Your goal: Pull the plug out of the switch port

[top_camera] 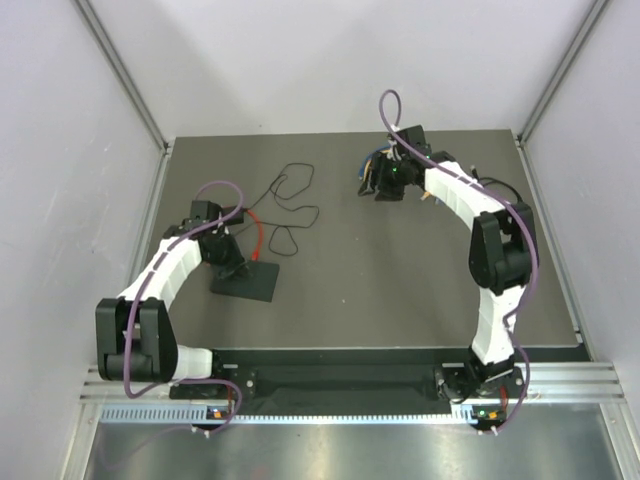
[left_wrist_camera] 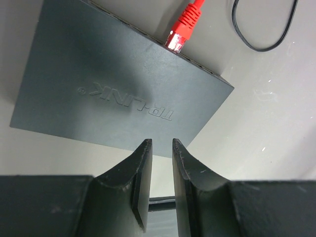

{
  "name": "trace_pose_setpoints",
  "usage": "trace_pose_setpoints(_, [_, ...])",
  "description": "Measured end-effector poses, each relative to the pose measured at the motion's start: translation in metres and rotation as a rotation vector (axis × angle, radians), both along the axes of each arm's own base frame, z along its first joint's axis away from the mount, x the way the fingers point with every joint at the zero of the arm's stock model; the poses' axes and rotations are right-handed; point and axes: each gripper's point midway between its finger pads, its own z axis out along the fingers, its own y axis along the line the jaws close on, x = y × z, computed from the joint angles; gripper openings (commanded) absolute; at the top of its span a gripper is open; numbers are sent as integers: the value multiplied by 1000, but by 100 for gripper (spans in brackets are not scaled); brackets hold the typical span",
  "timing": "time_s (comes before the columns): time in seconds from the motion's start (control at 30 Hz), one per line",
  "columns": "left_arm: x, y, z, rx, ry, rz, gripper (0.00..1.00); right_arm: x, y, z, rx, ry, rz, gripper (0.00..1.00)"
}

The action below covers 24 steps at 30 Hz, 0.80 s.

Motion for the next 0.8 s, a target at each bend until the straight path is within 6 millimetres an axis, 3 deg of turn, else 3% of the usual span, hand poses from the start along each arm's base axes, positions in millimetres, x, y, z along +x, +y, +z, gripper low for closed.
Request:
trace_pose_setpoints(0.13, [0,4,2,19,-8,8,29,-17,36,41,49,-104,121,58])
trace_pose_setpoints(0.2, [-1,7,1,38,-7,17,29,-26,57,49,83,-131,184,58])
trace_pose_setpoints(0.37, [-3,25,2,110,15,59,28,-59,122,39,171,-111,345,56])
trace_pose_setpoints(0.47, [0,34,4,138,18,84,28,-80,166,34,265,-68,418,48])
trace_pose_setpoints(0.5, [1,37,4,142,21,95,28,-85,178,33,296,-56,434,39])
trace_pose_setpoints(0.57, [1,44,3,154,32,117,28,-97,206,29,369,-18,465,34])
trace_pose_setpoints(0.7, [2,49,-2,162,60,139,28,-115,246,18,472,69,488,32])
trace_pose_setpoints(0.8, [3,48,-6,155,77,144,28,-127,262,4,500,126,490,34])
